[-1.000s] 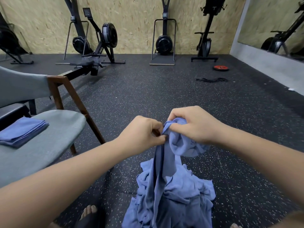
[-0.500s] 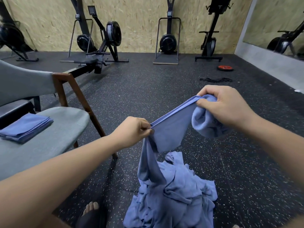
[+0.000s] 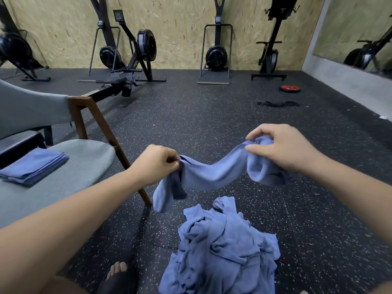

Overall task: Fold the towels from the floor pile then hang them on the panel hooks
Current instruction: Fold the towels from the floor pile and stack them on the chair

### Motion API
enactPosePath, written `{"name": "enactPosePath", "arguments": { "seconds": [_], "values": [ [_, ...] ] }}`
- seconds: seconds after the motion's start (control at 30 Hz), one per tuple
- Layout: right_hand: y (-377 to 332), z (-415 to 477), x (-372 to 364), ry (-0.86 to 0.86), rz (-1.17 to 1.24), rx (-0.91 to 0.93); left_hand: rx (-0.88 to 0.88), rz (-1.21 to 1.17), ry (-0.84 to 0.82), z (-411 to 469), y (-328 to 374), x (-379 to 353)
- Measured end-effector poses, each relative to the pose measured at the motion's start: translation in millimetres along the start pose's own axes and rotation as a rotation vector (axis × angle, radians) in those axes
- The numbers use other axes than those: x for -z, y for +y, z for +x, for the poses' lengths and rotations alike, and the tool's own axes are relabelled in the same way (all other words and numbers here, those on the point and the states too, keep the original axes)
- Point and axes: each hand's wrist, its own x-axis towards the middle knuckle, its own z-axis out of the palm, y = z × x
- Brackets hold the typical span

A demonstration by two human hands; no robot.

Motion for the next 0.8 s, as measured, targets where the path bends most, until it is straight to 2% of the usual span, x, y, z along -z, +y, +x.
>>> {"name": "enactPosePath", "arguments": {
  "seconds": [0.2,0.37,0.57,0.8],
  "values": [
    [-21,-14,-34,-0.203,0.031,0.052,-0.208,-0.052,-0.057,-7,48,7],
    [-40,-23,-53,-0.325,0.117,0.103,-0.302,-0.119,-0.092,-14,84,14],
    [-37,-19,-56,-0.317,0.056,0.145,-0.331,-0.106,-0.093,-16,93,14],
    [-35,-14,-44,-0.22,0.021,0.196,-0.208,0.03,-0.137,-10,73,8]
  ]
}}
